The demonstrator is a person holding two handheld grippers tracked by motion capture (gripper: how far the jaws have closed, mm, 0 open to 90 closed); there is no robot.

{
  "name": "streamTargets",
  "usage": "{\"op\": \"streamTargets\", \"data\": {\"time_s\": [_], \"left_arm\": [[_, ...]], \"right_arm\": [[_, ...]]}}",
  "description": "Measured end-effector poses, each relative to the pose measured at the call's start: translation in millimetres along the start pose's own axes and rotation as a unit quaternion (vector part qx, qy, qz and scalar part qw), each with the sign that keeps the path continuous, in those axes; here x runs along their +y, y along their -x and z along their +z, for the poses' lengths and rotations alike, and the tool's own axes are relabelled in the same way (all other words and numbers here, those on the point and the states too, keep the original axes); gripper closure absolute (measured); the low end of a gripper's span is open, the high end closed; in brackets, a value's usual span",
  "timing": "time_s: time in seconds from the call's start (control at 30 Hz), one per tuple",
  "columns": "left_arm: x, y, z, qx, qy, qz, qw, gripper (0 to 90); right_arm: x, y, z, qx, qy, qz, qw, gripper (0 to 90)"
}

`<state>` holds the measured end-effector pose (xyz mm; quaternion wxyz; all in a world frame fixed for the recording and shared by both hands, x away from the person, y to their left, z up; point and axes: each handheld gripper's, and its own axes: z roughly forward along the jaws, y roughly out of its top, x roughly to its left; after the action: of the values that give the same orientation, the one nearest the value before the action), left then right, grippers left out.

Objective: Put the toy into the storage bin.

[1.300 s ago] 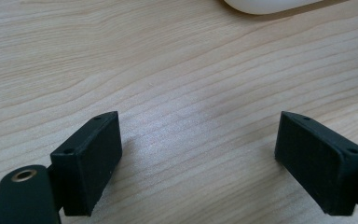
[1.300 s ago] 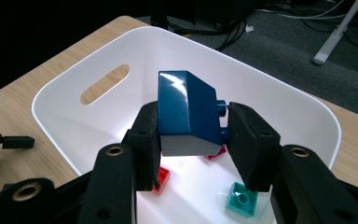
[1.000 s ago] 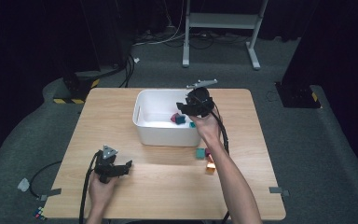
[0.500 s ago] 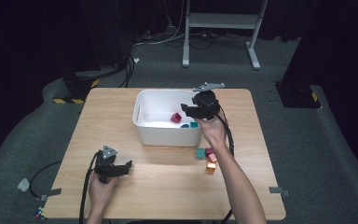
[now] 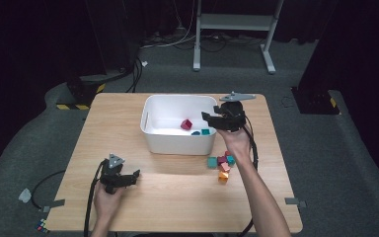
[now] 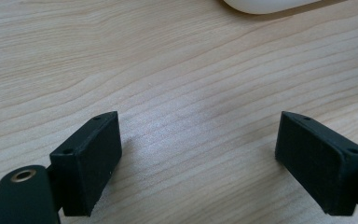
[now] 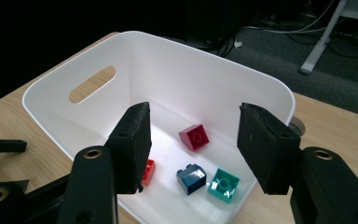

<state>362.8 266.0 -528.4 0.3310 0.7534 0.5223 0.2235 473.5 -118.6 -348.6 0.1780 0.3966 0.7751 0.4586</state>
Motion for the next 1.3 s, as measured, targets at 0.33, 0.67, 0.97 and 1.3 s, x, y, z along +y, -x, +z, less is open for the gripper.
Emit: {"op": "streamTargets", "data": {"time_s": [0.33, 0.67, 0.97, 1.3], "left_arm": [[0.0, 0.0, 0.0, 0.0, 0.0, 0.0, 1.0, 14.5], [0.0, 0.0, 0.0, 0.0, 0.0, 0.0, 1.0, 14.5], [0.0, 0.1, 0.0, 0.0, 0.0, 0.0, 1.0, 14.5], [0.0, 0.1, 0.0, 0.0, 0.0, 0.0, 1.0, 14.6]], "right_arm": [[-24.0, 12.4, -24.1, -0.008, 0.014, 0.013, 0.9998, 42.1], [-55.1, 21.6, -44.1, -0.016, 0.011, 0.027, 0.9995, 39.3], [-86.1, 26.6, -62.3, -0.014, 0.009, 0.041, 0.999, 38.3], [-137.4, 19.0, -70.9, -0.014, 0.002, 0.058, 0.9982, 39.4]]}}
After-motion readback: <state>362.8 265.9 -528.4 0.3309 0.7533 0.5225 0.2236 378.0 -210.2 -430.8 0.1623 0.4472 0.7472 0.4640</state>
